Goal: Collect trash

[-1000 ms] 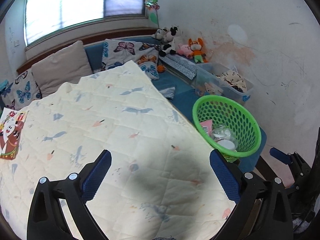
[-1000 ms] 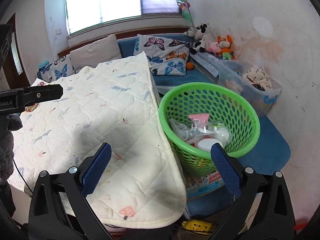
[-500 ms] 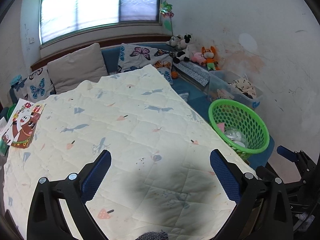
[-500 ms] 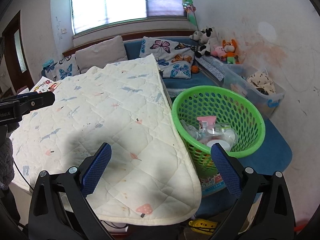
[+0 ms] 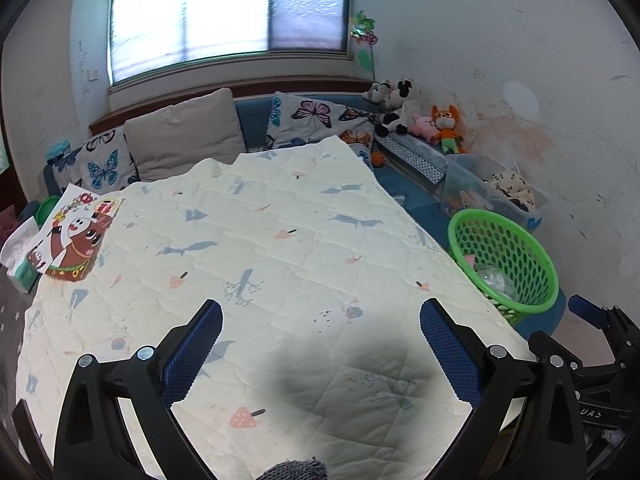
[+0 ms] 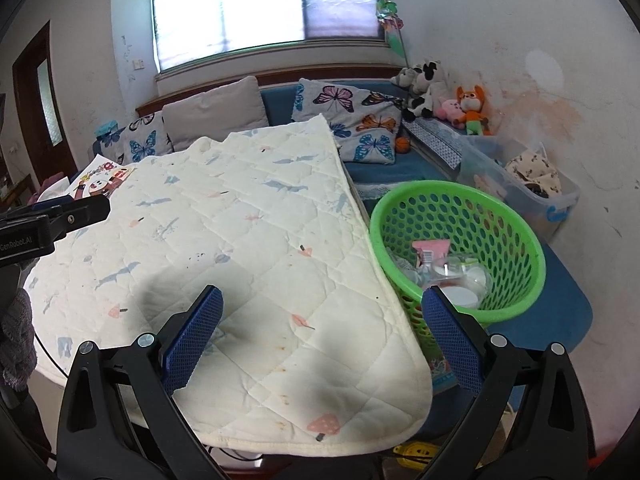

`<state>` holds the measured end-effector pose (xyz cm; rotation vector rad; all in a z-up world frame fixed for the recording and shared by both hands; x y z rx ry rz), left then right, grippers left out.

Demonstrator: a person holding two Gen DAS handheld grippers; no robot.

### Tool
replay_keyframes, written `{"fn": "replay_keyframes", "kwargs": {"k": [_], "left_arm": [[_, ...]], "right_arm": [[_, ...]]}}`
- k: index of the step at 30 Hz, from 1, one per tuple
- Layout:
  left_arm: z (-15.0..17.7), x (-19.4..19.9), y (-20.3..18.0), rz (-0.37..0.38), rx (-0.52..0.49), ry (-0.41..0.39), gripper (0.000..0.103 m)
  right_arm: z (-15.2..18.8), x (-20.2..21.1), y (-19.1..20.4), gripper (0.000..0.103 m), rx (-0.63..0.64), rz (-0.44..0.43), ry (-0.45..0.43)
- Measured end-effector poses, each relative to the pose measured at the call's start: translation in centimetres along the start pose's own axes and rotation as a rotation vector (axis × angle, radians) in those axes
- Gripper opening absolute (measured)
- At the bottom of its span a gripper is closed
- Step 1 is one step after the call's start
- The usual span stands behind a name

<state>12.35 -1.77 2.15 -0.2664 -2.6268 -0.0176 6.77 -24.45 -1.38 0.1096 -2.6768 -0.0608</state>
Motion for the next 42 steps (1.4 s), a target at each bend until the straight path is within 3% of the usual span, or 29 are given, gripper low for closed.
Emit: {"fn": "replay_keyframes", "kwargs": {"k": [12, 42], "left_arm": [[0.6, 0.2, 0.6, -0.056, -0.005, -0.006, 0.096], [1.2, 0.2, 1.6, -0.084, 0.035, 0.009, 0.096]], "right_arm": [[-0.2, -0.3, 0.3, 0.099, -0.008, -0.01, 0.003], [-0.3, -0.9, 1.4, 0.099, -0.008, -0.049, 0.01]]}}
Point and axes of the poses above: each gripper's, at about its wrist camera, not at the fingertips, and x roughly against the way its jaws point, y to its left, z to its underside, the point moved 4 cm from there along -x, roughly the way its jaws point, and after that the axes turned 11 degrees about -y, right-handed, at the moved point
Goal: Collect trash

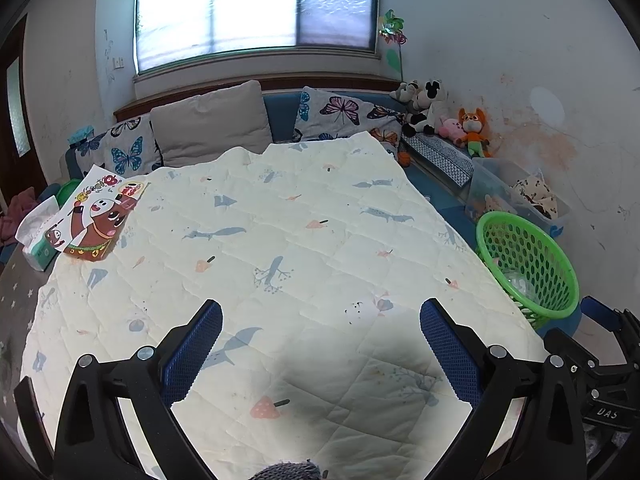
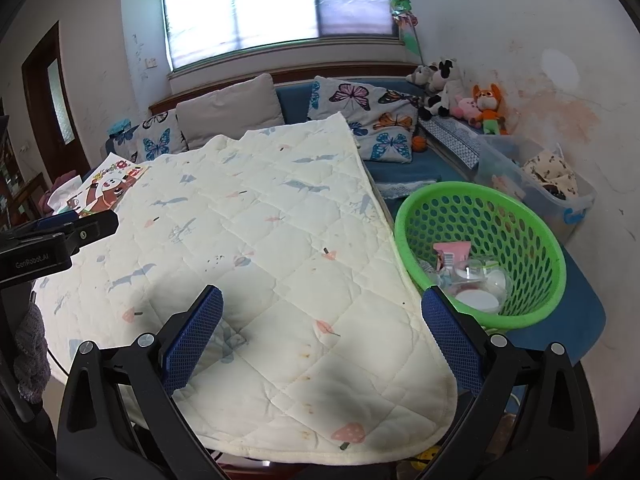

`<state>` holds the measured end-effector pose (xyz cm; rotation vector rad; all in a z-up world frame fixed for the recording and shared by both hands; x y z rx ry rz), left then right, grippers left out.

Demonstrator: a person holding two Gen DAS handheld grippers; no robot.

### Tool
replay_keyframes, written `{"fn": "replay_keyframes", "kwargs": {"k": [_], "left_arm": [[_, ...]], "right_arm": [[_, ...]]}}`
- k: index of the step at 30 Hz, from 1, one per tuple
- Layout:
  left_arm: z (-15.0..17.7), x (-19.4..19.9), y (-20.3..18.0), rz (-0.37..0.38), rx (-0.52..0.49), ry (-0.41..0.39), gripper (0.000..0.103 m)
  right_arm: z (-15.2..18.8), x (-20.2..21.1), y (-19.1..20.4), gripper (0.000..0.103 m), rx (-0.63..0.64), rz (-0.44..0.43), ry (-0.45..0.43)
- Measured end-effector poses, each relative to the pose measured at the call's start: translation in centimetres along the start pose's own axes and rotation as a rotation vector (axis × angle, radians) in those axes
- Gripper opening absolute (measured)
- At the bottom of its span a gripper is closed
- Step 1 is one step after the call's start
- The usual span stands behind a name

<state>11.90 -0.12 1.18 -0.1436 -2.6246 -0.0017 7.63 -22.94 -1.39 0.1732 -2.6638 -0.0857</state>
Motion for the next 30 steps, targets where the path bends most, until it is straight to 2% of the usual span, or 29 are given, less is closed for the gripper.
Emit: {"fn": "replay_keyframes", "kwargs": {"k": [30], "left_arm": [[0.77, -0.24, -0.03, -0.001, 0.004, 0.009, 0.096]], "right_arm": [[0.45, -0.27, 0.29, 0.099, 0.003, -0.012, 0.009]]}}
Point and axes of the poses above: each gripper's, at about its wrist camera, not at the fingertips, and x roughly against the way its jaws point, y to its left, z to its underside, the point moved 4 cm from there along -x, roughly the way its jaws point, and after that the axes turned 11 degrees about -y, right-handed, at the moved point
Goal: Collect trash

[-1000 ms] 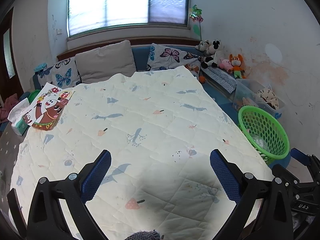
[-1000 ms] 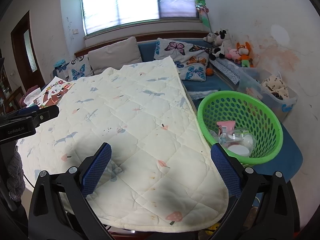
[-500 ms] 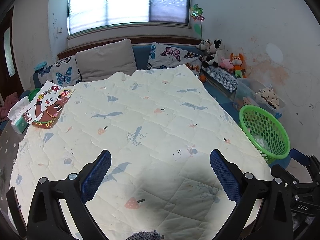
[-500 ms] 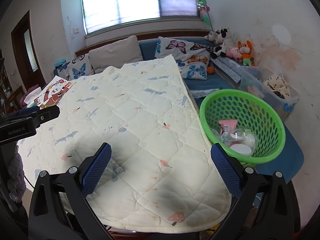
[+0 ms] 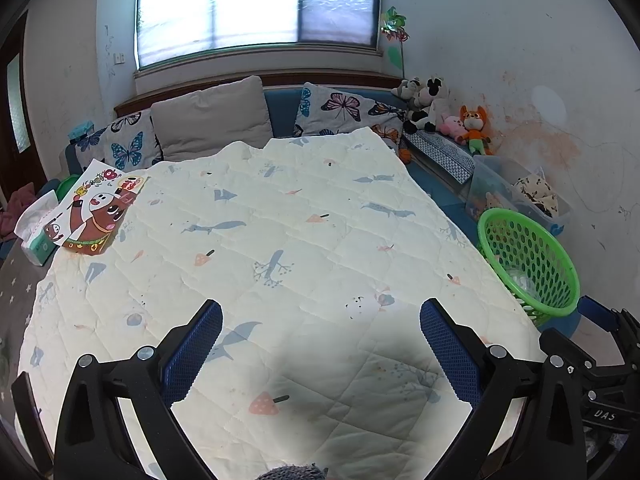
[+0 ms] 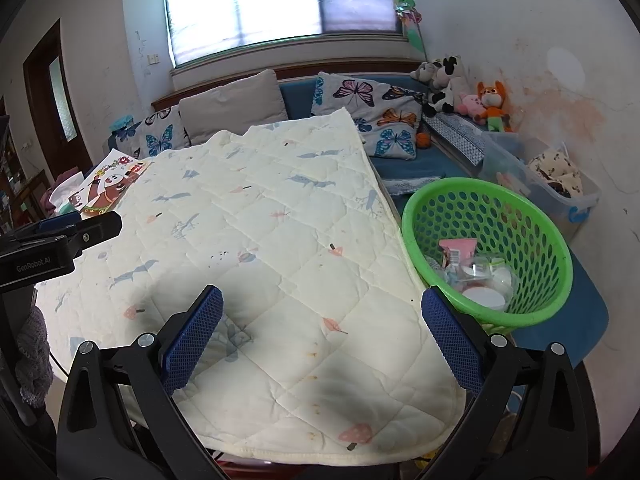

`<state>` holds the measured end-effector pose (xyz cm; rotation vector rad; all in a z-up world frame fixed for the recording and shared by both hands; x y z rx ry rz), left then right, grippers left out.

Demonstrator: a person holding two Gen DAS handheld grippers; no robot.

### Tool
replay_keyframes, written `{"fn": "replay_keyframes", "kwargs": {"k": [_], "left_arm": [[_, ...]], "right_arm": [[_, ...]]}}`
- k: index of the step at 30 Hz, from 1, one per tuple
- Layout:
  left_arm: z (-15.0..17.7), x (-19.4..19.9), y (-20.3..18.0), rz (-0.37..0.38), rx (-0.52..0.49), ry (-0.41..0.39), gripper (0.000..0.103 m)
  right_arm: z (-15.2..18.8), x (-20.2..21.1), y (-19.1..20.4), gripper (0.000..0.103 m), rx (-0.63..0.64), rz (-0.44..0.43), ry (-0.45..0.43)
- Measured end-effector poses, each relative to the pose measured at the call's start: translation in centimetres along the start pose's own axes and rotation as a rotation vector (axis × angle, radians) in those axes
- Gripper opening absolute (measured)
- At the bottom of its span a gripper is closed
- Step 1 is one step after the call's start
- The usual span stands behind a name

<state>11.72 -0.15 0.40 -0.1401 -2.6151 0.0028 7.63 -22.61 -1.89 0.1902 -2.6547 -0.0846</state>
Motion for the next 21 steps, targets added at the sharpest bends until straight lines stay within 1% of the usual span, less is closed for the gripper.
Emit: {"fn": "replay_keyframes", "kwargs": {"k": [13, 21], "left_arm": [[0.18, 0.01, 0.33, 0.006, 0.02, 0.002, 0.096], [0.15, 0.02, 0.54, -0.013, 0.025, 0.005, 0.096]], "right_arm": [[-0.02, 0.03, -0.04, 0.099, -0.002, -0.004, 0.0], [-0.05, 0.07, 0.1, 0.099, 0.001, -0.004, 0.001]]}}
Point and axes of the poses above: each gripper's, at about its wrist camera, not at the fingertips, and x roughly against the way its jaws point, y to its left, z to its underside, the point moved 4 cm from there along -x, roughly the way its jaws point, and after that the axes turned 11 degrees about -y, right-handed, at the moved point
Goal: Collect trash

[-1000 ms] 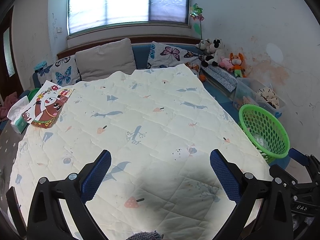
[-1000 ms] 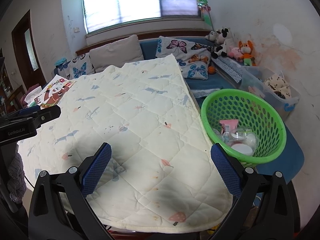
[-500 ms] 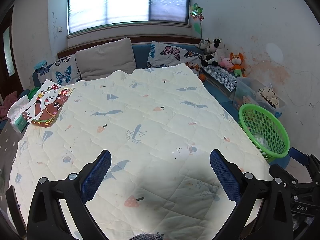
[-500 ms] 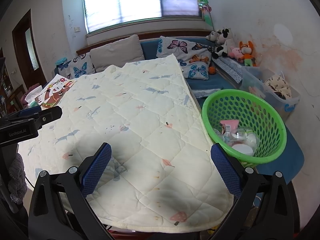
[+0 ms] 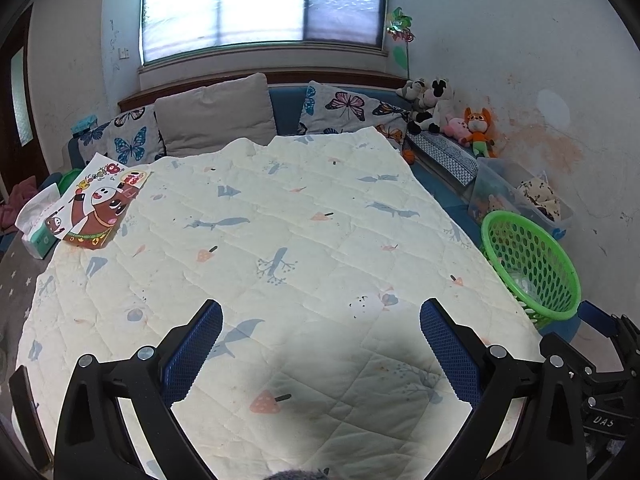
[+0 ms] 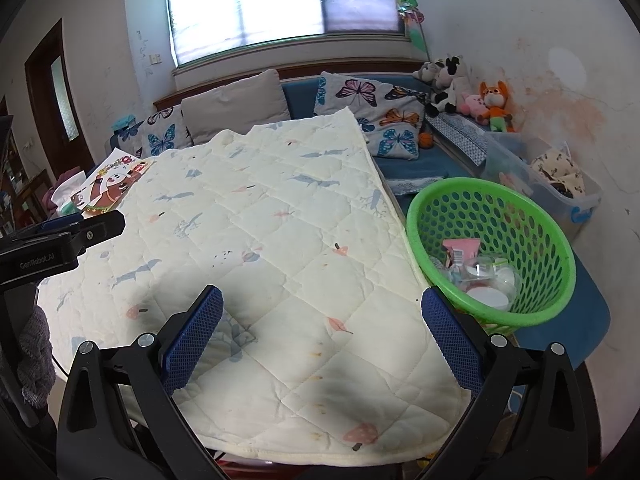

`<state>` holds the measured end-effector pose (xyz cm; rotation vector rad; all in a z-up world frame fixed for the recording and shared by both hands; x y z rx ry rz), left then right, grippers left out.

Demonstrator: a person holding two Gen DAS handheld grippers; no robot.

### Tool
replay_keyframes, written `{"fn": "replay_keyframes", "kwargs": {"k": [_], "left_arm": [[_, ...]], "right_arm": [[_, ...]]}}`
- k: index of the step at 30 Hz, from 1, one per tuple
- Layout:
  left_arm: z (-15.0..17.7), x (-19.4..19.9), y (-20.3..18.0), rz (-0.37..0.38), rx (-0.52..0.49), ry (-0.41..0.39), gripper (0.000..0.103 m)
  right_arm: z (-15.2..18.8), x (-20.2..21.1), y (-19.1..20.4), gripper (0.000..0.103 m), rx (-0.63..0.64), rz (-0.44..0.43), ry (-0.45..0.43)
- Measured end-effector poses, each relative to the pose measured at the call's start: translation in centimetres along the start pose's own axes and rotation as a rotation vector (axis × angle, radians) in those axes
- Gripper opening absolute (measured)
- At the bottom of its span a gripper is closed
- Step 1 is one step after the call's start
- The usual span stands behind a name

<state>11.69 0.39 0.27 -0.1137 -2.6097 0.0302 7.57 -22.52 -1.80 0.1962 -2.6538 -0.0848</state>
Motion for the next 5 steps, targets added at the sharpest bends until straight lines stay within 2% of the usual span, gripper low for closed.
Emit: {"fn": "replay_keyframes", "kwargs": {"k": [5], "left_arm": [[-0.04, 0.22, 0.0, -0.001, 0.0, -0.004, 0.096]], "right_arm": [[0.03, 0.01, 0.11, 0.099, -0.001, -0.003, 0.001]]}}
Point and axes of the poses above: each gripper's, at about its wrist camera, not at the fingertips, and x roughly against the way its jaws point, y to its left, z to its underside, the point moved 4 cm from there along -x, roughly the way its jaws point, and after that the axes turned 11 degrees about -y, right-handed, at the moved point
